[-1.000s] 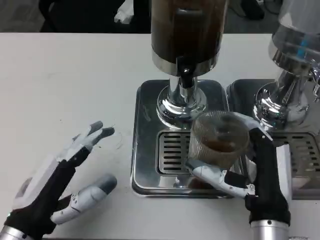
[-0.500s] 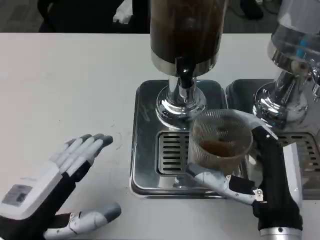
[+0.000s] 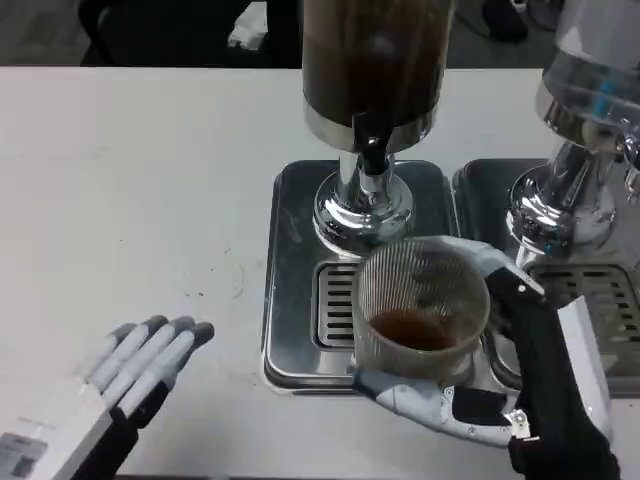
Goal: Grasp the cup under the faucet to collect the drink, then remove the cup.
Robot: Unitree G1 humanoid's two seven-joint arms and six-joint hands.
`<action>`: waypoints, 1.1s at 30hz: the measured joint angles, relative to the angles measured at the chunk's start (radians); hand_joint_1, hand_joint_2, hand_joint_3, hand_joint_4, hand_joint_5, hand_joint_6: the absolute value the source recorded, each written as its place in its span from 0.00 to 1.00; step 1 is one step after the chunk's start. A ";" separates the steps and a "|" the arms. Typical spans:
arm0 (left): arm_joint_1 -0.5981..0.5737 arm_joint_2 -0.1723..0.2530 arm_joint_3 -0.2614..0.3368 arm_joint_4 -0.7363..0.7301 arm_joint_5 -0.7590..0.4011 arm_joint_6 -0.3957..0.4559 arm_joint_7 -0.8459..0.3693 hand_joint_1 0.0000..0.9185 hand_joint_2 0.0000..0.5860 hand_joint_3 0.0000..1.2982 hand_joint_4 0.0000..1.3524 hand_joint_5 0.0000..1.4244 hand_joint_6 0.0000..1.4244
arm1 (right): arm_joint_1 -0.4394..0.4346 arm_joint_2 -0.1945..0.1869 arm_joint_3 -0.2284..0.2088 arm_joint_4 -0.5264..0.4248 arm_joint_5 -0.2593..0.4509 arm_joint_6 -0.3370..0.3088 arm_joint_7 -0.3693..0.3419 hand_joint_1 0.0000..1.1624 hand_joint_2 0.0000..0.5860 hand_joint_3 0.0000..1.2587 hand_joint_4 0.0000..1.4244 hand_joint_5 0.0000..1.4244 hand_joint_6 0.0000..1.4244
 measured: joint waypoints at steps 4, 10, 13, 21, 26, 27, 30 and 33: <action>0.044 -0.037 -0.004 -0.026 0.037 0.021 0.057 0.00 0.25 0.00 0.00 0.00 0.00 | 0.022 -0.026 -0.003 -0.041 0.017 0.012 0.043 0.97 0.16 0.57 0.57 0.62 0.88; 0.044 -0.055 -0.022 -0.050 0.058 0.060 0.073 0.00 0.24 0.00 0.00 0.00 0.00 | 0.033 -0.035 -0.007 -0.058 0.024 0.014 0.067 0.96 0.15 0.57 0.57 0.62 0.88; 0.040 -0.056 -0.024 -0.069 0.058 0.077 0.075 0.00 0.24 0.00 0.00 0.00 0.00 | 0.039 -0.041 -0.016 -0.068 0.029 0.014 0.072 0.96 0.15 0.57 0.57 0.62 0.88; 0.039 -0.056 -0.039 -0.103 0.058 0.108 0.075 0.00 0.24 0.00 0.00 0.00 0.00 | 0.053 -0.036 -0.018 -0.071 0.030 0.014 0.075 0.96 0.15 0.57 0.58 0.62 0.89; 0.040 -0.056 -0.048 -0.108 0.058 0.111 0.075 0.00 0.24 0.00 0.00 0.00 0.00 | 0.065 -0.032 -0.019 -0.077 0.030 0.014 0.075 0.96 0.15 0.57 0.58 0.62 0.89; 0.041 -0.056 -0.048 -0.110 0.058 0.111 0.075 0.00 0.24 0.00 0.00 0.00 0.00 | 0.067 -0.032 -0.019 -0.078 0.029 0.014 0.075 0.96 0.15 0.57 0.58 0.62 0.89; 0.042 -0.056 -0.049 -0.117 0.058 0.116 0.075 0.00 0.24 0.00 0.00 0.00 0.00 | 0.068 -0.032 -0.019 -0.077 0.029 0.014 0.075 0.96 0.15 0.57 0.58 0.62 0.89; 0.043 -0.056 -0.049 -0.118 0.057 0.119 0.075 0.00 0.24 0.00 0.00 0.00 0.00 | 0.068 -0.028 -0.019 -0.077 0.030 0.014 0.075 0.96 0.15 0.57 0.58 0.62 0.89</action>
